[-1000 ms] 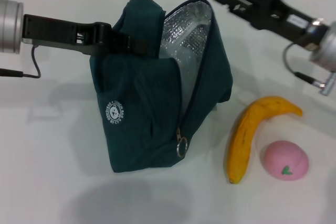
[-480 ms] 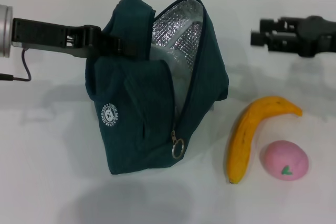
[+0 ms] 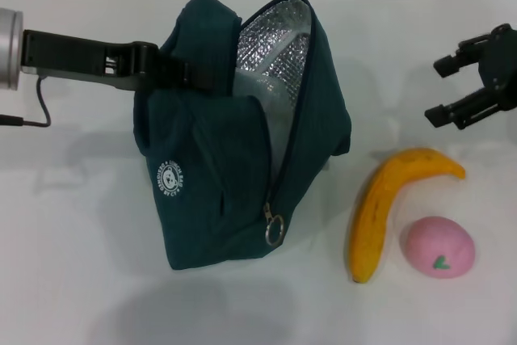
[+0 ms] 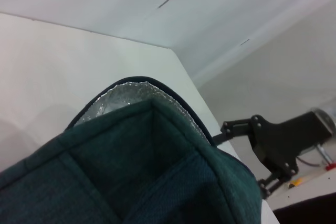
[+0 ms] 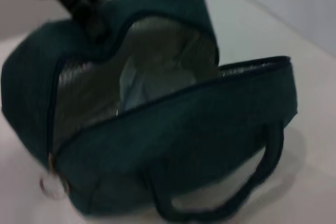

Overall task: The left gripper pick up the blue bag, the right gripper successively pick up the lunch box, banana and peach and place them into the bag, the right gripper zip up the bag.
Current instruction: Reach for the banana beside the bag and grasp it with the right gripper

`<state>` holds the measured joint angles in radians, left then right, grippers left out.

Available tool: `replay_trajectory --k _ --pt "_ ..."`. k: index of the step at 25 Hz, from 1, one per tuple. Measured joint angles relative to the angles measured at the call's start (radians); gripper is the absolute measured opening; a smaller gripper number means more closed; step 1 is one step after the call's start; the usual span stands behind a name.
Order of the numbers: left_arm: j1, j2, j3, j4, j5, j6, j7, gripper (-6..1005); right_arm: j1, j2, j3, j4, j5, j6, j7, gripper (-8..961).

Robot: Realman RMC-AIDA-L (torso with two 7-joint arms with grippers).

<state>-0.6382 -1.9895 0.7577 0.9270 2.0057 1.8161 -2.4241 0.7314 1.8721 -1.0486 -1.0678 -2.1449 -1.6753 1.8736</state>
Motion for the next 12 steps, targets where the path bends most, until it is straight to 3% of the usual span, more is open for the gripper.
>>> replay_trajectory --k 3,6,12 --pt "-0.003 -0.005 0.0 0.0 0.0 -0.001 0.011 51 0.077 -0.007 -0.041 0.017 -0.106 -0.011 -0.031 787" --pt "-0.011 -0.007 -0.002 0.0 0.0 -0.003 0.012 51 0.124 0.009 -0.077 0.023 -0.203 -0.009 -0.075 840" --pt "-0.019 -0.012 0.0 0.0 0.0 -0.005 0.012 51 0.179 0.075 -0.136 0.048 -0.382 0.016 -0.166 874"
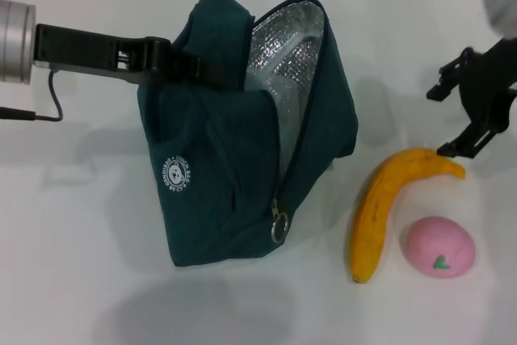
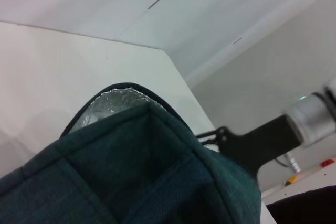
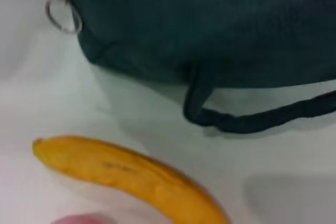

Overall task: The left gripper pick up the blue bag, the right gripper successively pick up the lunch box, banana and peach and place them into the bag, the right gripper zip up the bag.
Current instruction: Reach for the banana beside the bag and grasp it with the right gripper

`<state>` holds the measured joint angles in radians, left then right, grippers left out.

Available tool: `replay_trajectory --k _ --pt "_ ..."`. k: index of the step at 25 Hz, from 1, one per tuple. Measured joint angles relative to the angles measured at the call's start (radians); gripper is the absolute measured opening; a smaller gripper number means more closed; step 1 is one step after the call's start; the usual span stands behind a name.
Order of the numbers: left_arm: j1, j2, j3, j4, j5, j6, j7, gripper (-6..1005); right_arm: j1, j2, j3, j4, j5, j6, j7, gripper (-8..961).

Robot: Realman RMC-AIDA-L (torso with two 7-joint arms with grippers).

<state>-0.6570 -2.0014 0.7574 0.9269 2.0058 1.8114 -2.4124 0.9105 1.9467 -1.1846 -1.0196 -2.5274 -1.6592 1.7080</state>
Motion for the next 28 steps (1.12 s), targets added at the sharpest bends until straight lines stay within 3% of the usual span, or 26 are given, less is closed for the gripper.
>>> replay_trajectory --k 2,8,28 --pt "0.0 -0.001 0.0 0.0 0.0 0.0 -0.001 52 0.005 0.021 -0.007 0.017 -0.034 0.019 -0.029 873" --pt "-0.001 -0.002 -0.002 0.0 0.003 -0.003 -0.004 52 -0.005 0.051 -0.008 0.046 -0.041 0.062 -0.087 870" --pt "-0.018 -0.002 0.0 0.0 0.012 -0.015 -0.001 54 0.014 0.074 -0.063 0.247 -0.033 0.245 -0.145 858"
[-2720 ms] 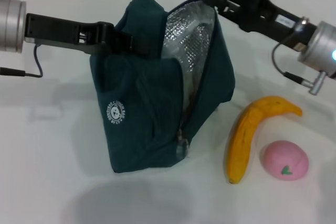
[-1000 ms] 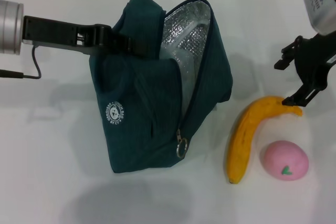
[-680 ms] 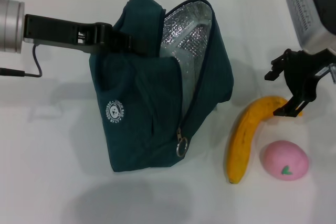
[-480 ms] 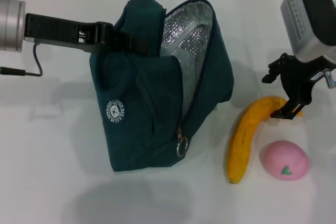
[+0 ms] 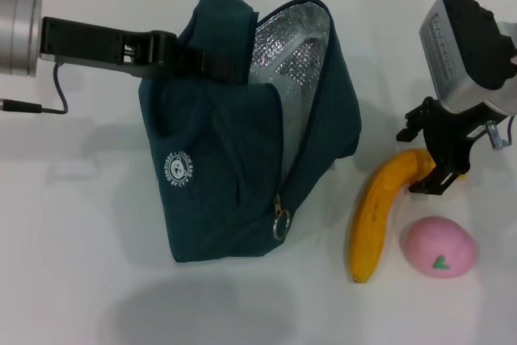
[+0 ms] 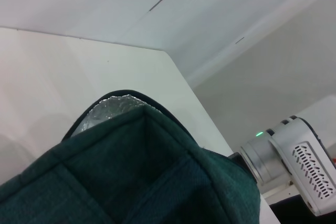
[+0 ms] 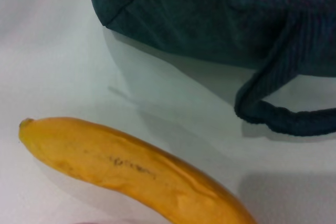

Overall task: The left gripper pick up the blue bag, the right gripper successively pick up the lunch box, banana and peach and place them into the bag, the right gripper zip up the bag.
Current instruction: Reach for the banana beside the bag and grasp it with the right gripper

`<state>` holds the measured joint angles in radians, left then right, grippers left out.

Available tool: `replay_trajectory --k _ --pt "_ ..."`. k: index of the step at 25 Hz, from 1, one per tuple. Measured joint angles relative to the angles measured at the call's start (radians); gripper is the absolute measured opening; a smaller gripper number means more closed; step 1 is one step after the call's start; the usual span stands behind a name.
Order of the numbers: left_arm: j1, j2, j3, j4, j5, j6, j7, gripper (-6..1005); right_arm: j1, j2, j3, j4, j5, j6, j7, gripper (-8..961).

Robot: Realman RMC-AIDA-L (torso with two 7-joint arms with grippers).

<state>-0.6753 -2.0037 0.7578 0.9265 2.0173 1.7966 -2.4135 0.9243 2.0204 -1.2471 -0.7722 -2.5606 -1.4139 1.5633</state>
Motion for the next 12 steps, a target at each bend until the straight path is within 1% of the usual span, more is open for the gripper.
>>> replay_trajectory --k 4,12 --pt "0.0 0.0 0.0 0.0 0.0 -0.001 0.001 54 0.005 0.001 0.0 0.011 0.001 0.006 0.0 856" --pt "0.001 0.0 0.0 0.0 0.0 -0.001 0.007 55 0.005 0.001 -0.001 0.011 0.009 0.022 0.018 683"
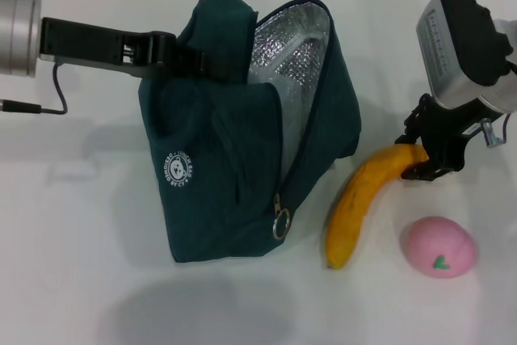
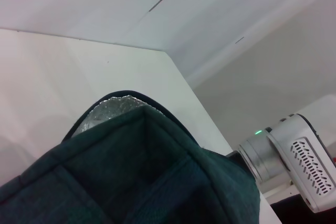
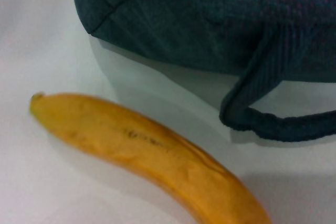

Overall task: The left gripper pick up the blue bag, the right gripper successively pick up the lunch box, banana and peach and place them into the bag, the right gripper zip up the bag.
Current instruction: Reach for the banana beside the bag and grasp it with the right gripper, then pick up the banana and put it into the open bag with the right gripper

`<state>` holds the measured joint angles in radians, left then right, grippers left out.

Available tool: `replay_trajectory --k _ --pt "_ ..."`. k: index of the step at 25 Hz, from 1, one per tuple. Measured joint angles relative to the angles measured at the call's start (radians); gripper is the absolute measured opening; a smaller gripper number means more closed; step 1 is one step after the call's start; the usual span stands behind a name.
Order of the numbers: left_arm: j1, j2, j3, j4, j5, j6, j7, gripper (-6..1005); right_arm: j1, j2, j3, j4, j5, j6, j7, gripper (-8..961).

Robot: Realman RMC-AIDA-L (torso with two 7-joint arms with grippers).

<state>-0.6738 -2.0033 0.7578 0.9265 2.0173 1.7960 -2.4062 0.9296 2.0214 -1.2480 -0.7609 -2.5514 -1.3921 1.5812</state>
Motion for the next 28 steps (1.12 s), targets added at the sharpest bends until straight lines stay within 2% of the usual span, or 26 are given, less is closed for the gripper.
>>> replay_trajectory --k 5,11,16,19,25,28 --pt "0.004 0.0 0.0 0.0 0.0 0.0 0.001 55 0.0 -0.001 -0.001 -0.001 -0.006 -0.011 0.003 493" --pt "0.011 0.002 0.0 0.0 -0.001 0.0 0.004 55 -0.006 -0.009 0.008 -0.037 -0.01 -0.053 0.022 448" --pt "0.017 0.004 -0.004 0.0 -0.002 0.0 0.004 56 -0.048 -0.019 0.012 -0.128 -0.041 -0.077 0.061 448" --pt "0.018 0.005 -0.006 -0.001 -0.003 0.0 0.004 56 -0.073 -0.04 0.035 -0.168 -0.043 -0.103 0.08 448" --pt "0.014 0.006 -0.005 -0.002 -0.005 0.0 0.004 57 -0.102 -0.082 0.18 -0.216 -0.044 -0.182 0.084 448" --pt "0.011 0.006 -0.004 -0.002 -0.005 0.0 0.004 57 -0.115 -0.099 0.21 -0.232 -0.043 -0.2 0.085 448"
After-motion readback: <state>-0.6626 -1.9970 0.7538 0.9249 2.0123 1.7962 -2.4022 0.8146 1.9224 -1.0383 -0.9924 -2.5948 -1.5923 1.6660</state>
